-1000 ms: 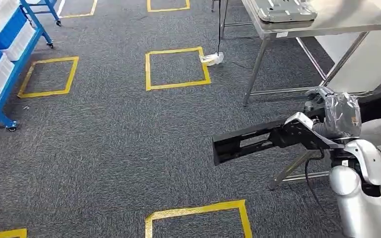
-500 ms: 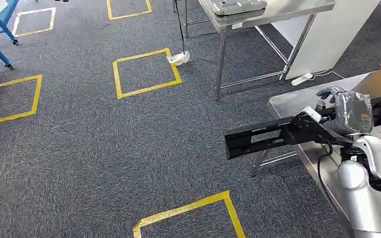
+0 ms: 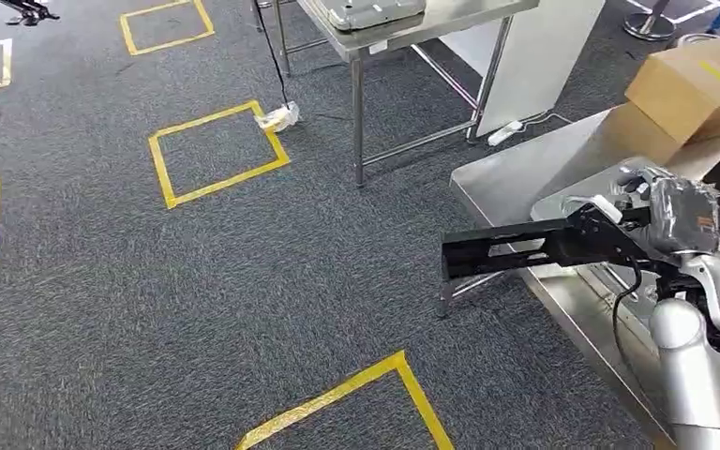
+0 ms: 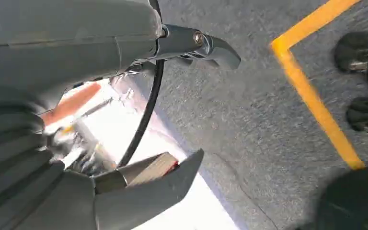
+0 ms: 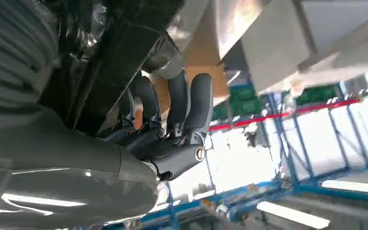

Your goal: Take the parts from the cabinet and place them on the table.

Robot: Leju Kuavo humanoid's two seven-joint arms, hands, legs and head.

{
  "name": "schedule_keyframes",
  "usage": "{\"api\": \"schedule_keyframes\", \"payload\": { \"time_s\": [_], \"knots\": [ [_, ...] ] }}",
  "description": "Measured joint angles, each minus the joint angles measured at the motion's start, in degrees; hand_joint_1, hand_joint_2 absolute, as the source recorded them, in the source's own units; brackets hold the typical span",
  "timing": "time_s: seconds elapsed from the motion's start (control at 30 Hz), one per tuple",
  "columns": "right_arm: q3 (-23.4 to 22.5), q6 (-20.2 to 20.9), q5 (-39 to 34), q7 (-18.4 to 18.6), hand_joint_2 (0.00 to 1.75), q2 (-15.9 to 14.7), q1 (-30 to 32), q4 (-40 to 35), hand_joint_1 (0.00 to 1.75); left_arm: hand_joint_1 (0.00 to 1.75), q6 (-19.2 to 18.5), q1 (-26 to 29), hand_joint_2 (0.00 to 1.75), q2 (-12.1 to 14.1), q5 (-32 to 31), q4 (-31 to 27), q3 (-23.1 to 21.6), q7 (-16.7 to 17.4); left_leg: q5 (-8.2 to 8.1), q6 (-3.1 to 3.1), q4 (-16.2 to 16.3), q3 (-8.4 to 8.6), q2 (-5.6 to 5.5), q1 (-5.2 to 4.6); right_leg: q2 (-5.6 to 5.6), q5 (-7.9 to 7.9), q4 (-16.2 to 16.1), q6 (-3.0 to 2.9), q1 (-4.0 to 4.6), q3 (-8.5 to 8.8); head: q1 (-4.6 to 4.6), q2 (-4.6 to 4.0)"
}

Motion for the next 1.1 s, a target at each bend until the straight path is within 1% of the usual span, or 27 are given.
{"api": "schedule_keyframes", "payload": {
  "time_s": [0.03,0.07,0.1,0.13,0.17,0.23,0.4,0.43,0.47,0.5,0.53,0.57,0.6,0.63,0.67,0.7,0.73,0.77,0.8,0.83,0.87,0.9,0.93,1.0,1.03,1.07,1.1],
  "knots": [
    [-0.4,0.9,-0.3,0.7,1.75,0.0,-0.6,-0.9,1.75,0.00,0.0,0.1,1.75,0.0,-0.7,0.0,0.0,-2.7,0.19,0.01,-0.1,-0.12,0.88,-0.06,-1.58,-2.48,3.9,0.10,0.01,-1.74,0.04,0.00],
    [-0.9,2.1,-0.5,1.2,1.75,-0.1,-0.8,-2.0,1.75,0.00,0.0,0.1,1.75,0.0,-0.8,0.0,0.0,-3.8,0.13,0.01,0.1,-0.22,1.67,-0.06,-2.20,-4.46,8.0,0.29,-0.13,-3.51,0.04,0.00],
    [-1.3,3.3,-0.5,1.7,1.75,-0.1,-0.9,-3.0,1.75,0.00,0.0,0.0,1.75,0.0,-1.0,0.0,0.0,-4.2,0.00,-0.05,0.1,-0.23,2.54,-0.05,-2.52,-5.91,12.0,0.61,-0.31,-5.09,0.06,0.00],
    [-1.6,4.0,-0.5,1.9,1.75,-0.2,-0.9,-3.6,1.75,0.00,0.0,-0.1,1.75,0.0,-1.3,0.0,0.0,-4.3,-0.15,-0.17,0.3,-0.22,3.31,0.09,-2.66,-5.88,13.5,1.00,-0.56,-5.59,0.06,0.00],
    [-1.9,4.4,-0.5,2.2,1.75,-0.3,-0.9,-4.2,1.75,0.00,0.0,-0.1,1.75,0.0,-1.4,0.0,0.0,-4.4,-0.41,-0.47,0.6,-0.24,4.09,0.32,-2.91,-4.54,12.1,1.55,-0.90,-4.81,0.04,0.00],
    [-2.6,4.6,-0.2,2.2,1.75,-0.3,-1.1,-4.9,1.75,0.00,0.0,-0.1,1.75,0.0,-1.5,0.0,0.0,-4.5,-1.32,-1.21,1.8,-0.33,5.45,0.92,-4.33,-0.06,3.4,2.65,-1.57,0.16,0.06,0.00],
    [-2.6,4.6,-0.2,2.2,1.75,-0.3,-1.2,-4.9,1.75,0.00,0.0,-0.1,1.75,0.0,-1.5,0.0,0.0,-4.5,-1.46,-1.32,2.0,-0.33,5.61,0.98,-4.69,0.46,2.2,2.79,-1.66,0.87,0.06,0.00],
    [-2.7,4.6,-0.2,2.2,1.75,-0.3,-1.2,-5.0,1.75,0.00,0.0,-0.1,1.75,0.0,-1.5,0.0,0.1,-4.5,-1.60,-1.47,2.3,-0.35,5.77,1.03,-5.15,0.93,0.9,2.92,-1.73,1.54,0.06,0.00],
    [-2.8,4.6,-0.2,2.1,1.75,-0.3,-1.3,-5.0,1.75,0.00,0.0,-0.1,1.75,0.0,-1.5,0.0,0.1,-4.5,-1.98,-1.77,2.8,-0.42,6.06,1.00,-6.39,1.24,-1.2,3.18,-1.85,2.64,0.11,0.00],
    [-3.1,4.6,0.0,2.1,1.75,-0.3,-1.6,-5.0,1.75,0.00,0.1,-0.2,1.75,0.4,-1.5,0.0,0.1,-4.6,-2.75,-2.54,3.8,-0.75,6.57,0.46,-7.86,0.26,-1.3,2.70,-1.09,2.54,0.15,0.00],
    [-3.3,4.6,0.1,1.9,1.75,-0.5,-1.6,-5.1,1.75,0.00,0.1,-0.2,1.75,0.3,-1.5,0.0,0.1,-4.6,-3.03,-2.70,4.3,-0.72,6.89,0.53,-7.05,0.37,-1.5,1.79,-1.30,2.42,0.00,0.00],
    [-3.6,4.6,0.4,1.9,1.75,-0.6,-1.4,-5.2,1.75,0.00,0.1,-0.4,1.75,0.1,-1.7,0.0,0.1,-4.6,-3.00,-3.17,4.0,-0.42,7.89,0.41,-5.70,0.13,-0.7,0.55,-1.07,2.04,-0.09,0.00],
    [-4.0,4.6,0.6,1.9,1.75,-0.8,-1.7,-5.5,1.75,0.00,0.1,-0.7,1.75,0.1,-1.7,0.0,0.1,-4.6,-5.62,-3.92,6.7,-1.26,4.60,1.17,-4.00,0.55,-1.0,-0.68,-1.28,1.89,-0.07,0.00],
    [-4.0,4.6,0.6,1.8,1.75,-0.7,-1.9,-5.5,1.75,0.00,0.1,-0.6,1.75,0.1,-1.7,0.0,0.1,-4.6,-7.97,-4.02,10.6,-3.03,2.91,1.30,-3.48,0.63,-1.0,-0.97,-1.22,1.78,-0.16,0.00],
    [-4.0,4.6,0.6,1.8,1.75,-0.7,-1.9,-5.5,1.75,0.00,0.1,-0.6,1.75,0.1,-1.7,0.0,0.1,-4.6,-10.19,-4.08,15.5,-5.36,2.10,1.30,-2.79,0.71,-1.0,-1.10,-1.09,1.69,-0.15,0.00],
    [-4.0,4.6,0.6,1.8,1.75,-0.7,-1.8,-5.5,1.75,0.00,0.1,-0.5,1.75,0.1,-1.7,0.0,0.1,-4.6,-11.65,-4.10,19.8,-7.50,1.73,1.30,-2.17,0.76,-1.0,-1.18,-0.93,1.60,-0.16,0.00],
    [-4.0,4.6,0.6,1.8,1.75,-0.7,-1.7,-5.5,1.75,0.00,0.1,-0.5,1.75,0.0,-1.7,0.0,0.1,-4.6,-11.87,-3.99,22.5,-9.06,1.67,1.30,-1.43,0.82,-1.0,-1.28,-0.73,1.54,-0.16,0.00],
    [-4.0,4.6,0.6,1.8,1.75,-0.7,-1.7,-5.5,1.75,0.00,0.1,-0.5,1.75,0.0,-1.7,0.0,0.1,-4.6,-10.58,-3.73,22.0,-9.11,1.64,1.29,-0.74,0.85,-1.0,-1.31,-0.61,1.57,-0.13,0.00],
    [-4.0,4.6,0.6,1.8,1.75,-0.7,-1.8,-5.5,1.75,0.00,0.1,-0.6,1.75,0.0,-1.7,0.0,0.1,-4.6,-8.43,-3.34,19.4,-8.13,1.52,1.25,0.00,0.87,-1.0,-1.32,-0.50,1.59,-0.16,0.00],
    [-4.0,4.6,0.6,1.8,1.75,-0.7,-1.8,-5.5,1.75,0.00,0.1,-0.6,1.75,0.0,-1.7,0.0,0.2,-4.6,-5.59,-2.83,14.8,-6.16,1.00,1.14,0.75,0.93,-1.0,-1.30,-0.46,1.62,-0.13,0.00],
    [-4.1,4.6,0.6,1.8,1.75,-0.7,-1.9,-5.5,1.75,0.00,0.1,-0.5,1.75,0.0,-1.8,0.0,0.2,-4.6,-2.92,-2.20,9.6,-3.84,-0.54,0.88,1.48,1.01,-1.0,-1.23,-0.48,1.61,-0.15,0.00],
    [-4.1,4.6,0.8,1.8,1.75,-0.7,-1.9,-5.5,1.75,0.00,0.1,-0.5,1.75,0.1,-1.9,0.0,0.2,-4.6,-2.48,-1.48,6.1,-2.52,-3.74,0.75,2.06,1.13,-1.0,-1.10,-0.70,1.52,-0.11,0.00],
    [-4.1,4.6,0.8,1.8,1.75,-0.7,-1.9,-5.4,1.75,0.00,0.2,-0.3,1.75,0.1,-1.9,0.0,0.3,-4.6,-2.54,-1.37,5.1,-1.91,-4.16,0.84,2.91,1.26,-1.0,-0.80,-0.61,1.31,-0.02,0.00],
    [-4.1,4.8,1.2,2.1,1.75,-0.6,-1.7,-5.3,1.75,0.00,0.5,-0.3,1.75,0.1,-2.2,0.0,0.6,-4.6,-2.56,-1.34,4.9,-1.76,-3.00,0.37,4.14,1.84,-1.3,0.09,-1.28,0.83,-0.13,0.00],
    [-4.3,4.9,1.6,2.2,1.75,-0.6,-1.7,-5.2,1.75,0.00,0.6,-0.4,1.75,0.1,-2.5,0.0,0.7,-4.6,-2.15,-1.05,4.4,-1.64,-2.31,0.26,4.94,2.26,-1.8,0.72,-1.40,0.76,-0.22,0.00],
    [-4.4,5.0,1.8,2.2,1.75,-0.6,-1.6,-5.2,1.75,0.00,0.6,-0.6,1.75,0.1,-2.5,0.0,0.9,-4.6,-1.14,-0.84,2.7,-1.22,-1.40,1.15,4.62,2.29,-1.9,0.92,-1.18,0.69,-0.11,0.00],
    [-4.5,5.1,2.0,2.3,1.75,-0.6,-1.8,-5.1,1.75,0.00,0.6,-0.7,1.75,0.1,-2.7,0.0,1.0,-4.6,-0.65,-0.65,1.9,-0.99,-0.54,0.92,0.96,1.20,-1.0,0.88,-0.77,0.16,-0.02,0.00]
  ]
}}
